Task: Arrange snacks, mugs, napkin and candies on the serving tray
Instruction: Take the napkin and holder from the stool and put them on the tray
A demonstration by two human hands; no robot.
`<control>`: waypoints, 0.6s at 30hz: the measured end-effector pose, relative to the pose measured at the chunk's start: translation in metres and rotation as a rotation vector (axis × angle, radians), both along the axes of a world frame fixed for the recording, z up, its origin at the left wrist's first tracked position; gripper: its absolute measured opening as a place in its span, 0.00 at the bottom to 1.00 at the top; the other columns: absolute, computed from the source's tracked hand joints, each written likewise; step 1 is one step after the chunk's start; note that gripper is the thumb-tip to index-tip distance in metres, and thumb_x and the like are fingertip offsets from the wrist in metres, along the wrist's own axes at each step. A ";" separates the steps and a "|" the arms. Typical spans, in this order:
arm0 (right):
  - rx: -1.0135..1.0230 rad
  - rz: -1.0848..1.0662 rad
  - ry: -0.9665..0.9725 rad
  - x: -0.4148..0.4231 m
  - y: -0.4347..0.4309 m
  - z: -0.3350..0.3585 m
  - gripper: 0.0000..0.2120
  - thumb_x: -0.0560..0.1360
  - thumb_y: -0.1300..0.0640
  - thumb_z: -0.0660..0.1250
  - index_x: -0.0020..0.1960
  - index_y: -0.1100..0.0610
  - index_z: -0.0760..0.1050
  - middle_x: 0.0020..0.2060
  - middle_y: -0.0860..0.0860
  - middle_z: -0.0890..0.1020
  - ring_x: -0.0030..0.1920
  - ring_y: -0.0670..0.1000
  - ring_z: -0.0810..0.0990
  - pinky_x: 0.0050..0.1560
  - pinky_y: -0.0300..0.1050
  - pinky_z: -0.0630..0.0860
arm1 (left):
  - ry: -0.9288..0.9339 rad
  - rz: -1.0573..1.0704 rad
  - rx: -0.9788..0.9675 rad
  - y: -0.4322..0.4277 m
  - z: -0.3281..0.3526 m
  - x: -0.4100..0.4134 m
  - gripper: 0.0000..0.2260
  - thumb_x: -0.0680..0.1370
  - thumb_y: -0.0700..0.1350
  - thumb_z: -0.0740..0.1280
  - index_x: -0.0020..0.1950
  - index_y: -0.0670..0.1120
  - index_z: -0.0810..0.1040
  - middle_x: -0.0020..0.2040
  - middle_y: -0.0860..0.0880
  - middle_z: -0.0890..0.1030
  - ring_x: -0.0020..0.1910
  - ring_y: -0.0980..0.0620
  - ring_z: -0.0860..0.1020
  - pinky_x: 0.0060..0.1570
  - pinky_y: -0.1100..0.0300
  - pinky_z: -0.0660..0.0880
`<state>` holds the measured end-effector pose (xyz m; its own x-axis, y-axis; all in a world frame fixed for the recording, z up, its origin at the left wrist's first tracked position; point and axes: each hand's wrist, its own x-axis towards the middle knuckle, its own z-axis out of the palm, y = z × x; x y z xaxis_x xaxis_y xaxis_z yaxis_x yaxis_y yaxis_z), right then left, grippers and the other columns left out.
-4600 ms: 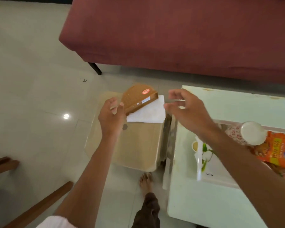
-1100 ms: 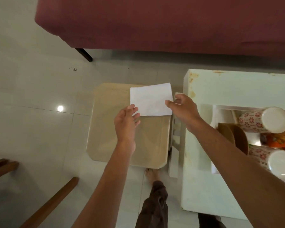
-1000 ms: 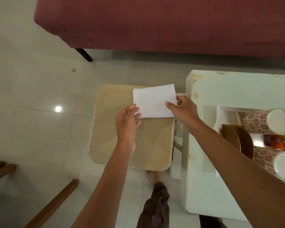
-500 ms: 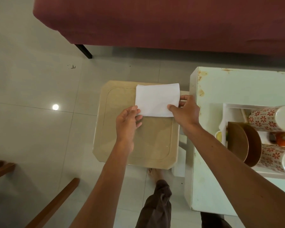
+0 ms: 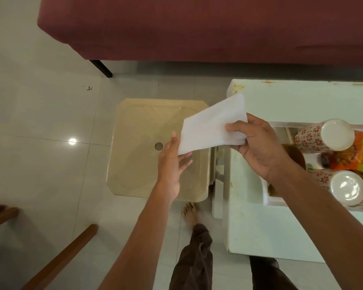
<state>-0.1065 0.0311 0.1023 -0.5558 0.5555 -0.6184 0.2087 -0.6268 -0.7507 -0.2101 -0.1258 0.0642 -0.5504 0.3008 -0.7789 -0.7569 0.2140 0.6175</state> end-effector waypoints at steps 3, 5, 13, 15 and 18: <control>0.020 0.081 -0.044 0.034 0.013 0.006 0.16 0.73 0.64 0.68 0.59 0.54 0.81 0.55 0.49 0.85 0.58 0.54 0.82 0.55 0.51 0.81 | -0.156 0.031 0.256 0.013 0.012 0.022 0.25 0.78 0.64 0.63 0.68 0.49 0.75 0.63 0.43 0.83 0.61 0.45 0.82 0.56 0.51 0.81; 0.146 0.157 -0.241 0.055 0.022 0.006 0.16 0.73 0.60 0.70 0.59 0.52 0.79 0.54 0.47 0.85 0.57 0.53 0.82 0.58 0.56 0.80 | -0.162 0.021 0.320 0.024 0.019 0.035 0.23 0.80 0.61 0.63 0.68 0.47 0.77 0.63 0.44 0.83 0.60 0.46 0.82 0.55 0.51 0.81; 0.905 0.406 -0.711 0.110 0.036 0.003 0.26 0.74 0.56 0.72 0.70 0.57 0.71 0.60 0.55 0.81 0.58 0.57 0.79 0.51 0.41 0.69 | 0.320 -0.342 -0.071 0.068 0.032 0.094 0.08 0.79 0.40 0.70 0.56 0.49 0.79 0.52 0.50 0.87 0.51 0.51 0.85 0.47 0.57 0.82; 1.065 0.344 -0.618 0.118 0.029 0.006 0.23 0.73 0.61 0.72 0.68 0.57 0.74 0.58 0.55 0.83 0.56 0.56 0.82 0.51 0.39 0.71 | 0.389 -0.372 -0.080 0.078 0.034 0.112 0.06 0.80 0.43 0.68 0.55 0.50 0.79 0.52 0.50 0.87 0.51 0.52 0.85 0.50 0.54 0.83; 1.072 0.392 -0.451 0.125 0.014 0.009 0.22 0.73 0.56 0.74 0.66 0.54 0.76 0.58 0.49 0.82 0.55 0.45 0.79 0.49 0.23 0.65 | 0.357 -0.330 -0.024 0.093 0.044 0.133 0.12 0.81 0.53 0.66 0.60 0.49 0.80 0.51 0.50 0.86 0.50 0.52 0.86 0.52 0.49 0.83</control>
